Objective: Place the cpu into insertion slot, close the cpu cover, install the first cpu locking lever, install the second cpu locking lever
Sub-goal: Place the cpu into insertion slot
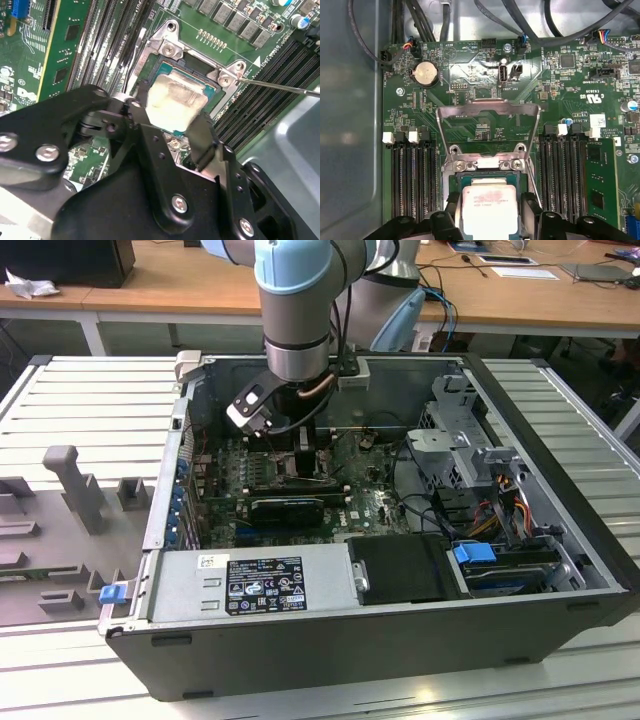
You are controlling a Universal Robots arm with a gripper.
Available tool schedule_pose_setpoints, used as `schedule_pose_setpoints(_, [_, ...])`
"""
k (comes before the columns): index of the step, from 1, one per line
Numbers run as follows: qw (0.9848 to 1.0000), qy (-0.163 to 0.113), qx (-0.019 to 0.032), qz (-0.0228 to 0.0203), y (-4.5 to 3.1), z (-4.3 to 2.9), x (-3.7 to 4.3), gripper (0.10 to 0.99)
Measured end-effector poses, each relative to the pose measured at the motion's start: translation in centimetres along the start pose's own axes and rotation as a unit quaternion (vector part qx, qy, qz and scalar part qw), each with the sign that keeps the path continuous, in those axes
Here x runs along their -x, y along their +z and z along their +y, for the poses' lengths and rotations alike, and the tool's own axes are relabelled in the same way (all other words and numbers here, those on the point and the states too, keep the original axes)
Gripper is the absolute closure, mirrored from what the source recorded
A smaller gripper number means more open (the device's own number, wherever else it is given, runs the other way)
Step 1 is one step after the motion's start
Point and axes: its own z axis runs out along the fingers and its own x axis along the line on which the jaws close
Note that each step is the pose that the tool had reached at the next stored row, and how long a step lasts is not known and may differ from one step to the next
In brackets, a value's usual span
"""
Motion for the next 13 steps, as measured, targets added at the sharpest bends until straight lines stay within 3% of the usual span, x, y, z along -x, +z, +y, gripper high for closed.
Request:
schedule_pose_setpoints(5, [1.0000,0.000,0.0000,-0.0010,-0.69,0.07,-0.02,0.506])
schedule_pose_setpoints(8, [1.0000,0.000,0.0000,-0.0033,-1.05,0.10,-0.02,0.694])
schedule_pose_setpoints(10, [1.0000,0.000,0.0001,-0.0052,-1.24,0.11,-0.03,0.694])
schedule_pose_setpoints(13, [1.0000,-0.001,0.0002,-0.0075,-1.44,0.13,-0.04,0.878])
